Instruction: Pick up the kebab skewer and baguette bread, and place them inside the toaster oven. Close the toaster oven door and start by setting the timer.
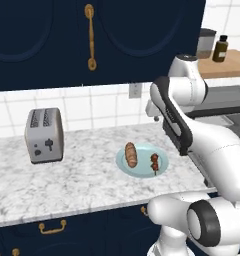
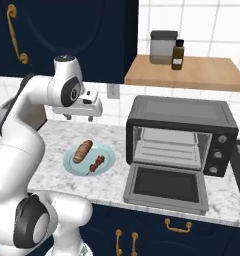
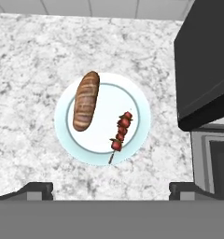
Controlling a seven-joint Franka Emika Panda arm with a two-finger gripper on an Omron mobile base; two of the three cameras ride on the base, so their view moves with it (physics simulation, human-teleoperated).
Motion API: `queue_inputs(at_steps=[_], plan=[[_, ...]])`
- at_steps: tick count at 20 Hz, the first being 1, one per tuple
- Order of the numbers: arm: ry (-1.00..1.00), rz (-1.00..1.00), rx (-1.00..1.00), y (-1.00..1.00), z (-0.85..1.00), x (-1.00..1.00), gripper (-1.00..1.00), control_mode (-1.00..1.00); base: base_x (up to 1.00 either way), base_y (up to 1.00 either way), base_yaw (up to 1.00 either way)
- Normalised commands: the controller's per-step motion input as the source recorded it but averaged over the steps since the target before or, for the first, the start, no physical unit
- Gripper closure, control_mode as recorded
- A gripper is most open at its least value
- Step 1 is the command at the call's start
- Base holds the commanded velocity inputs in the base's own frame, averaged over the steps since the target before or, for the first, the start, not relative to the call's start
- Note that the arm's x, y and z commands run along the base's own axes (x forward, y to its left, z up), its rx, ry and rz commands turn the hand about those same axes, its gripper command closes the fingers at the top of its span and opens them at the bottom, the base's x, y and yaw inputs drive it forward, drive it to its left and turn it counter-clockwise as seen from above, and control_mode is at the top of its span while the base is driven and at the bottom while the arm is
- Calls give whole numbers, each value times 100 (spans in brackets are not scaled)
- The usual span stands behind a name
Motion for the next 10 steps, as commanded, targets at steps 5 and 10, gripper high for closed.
queue_inputs(at_steps=[5, 10], plan=[[0, 0, 0, 0, 0, 0, -100, 100, 9, -31, 0], [0, 0, 0, 0, 0, 0, -100, 100, 8, -42, 0]])
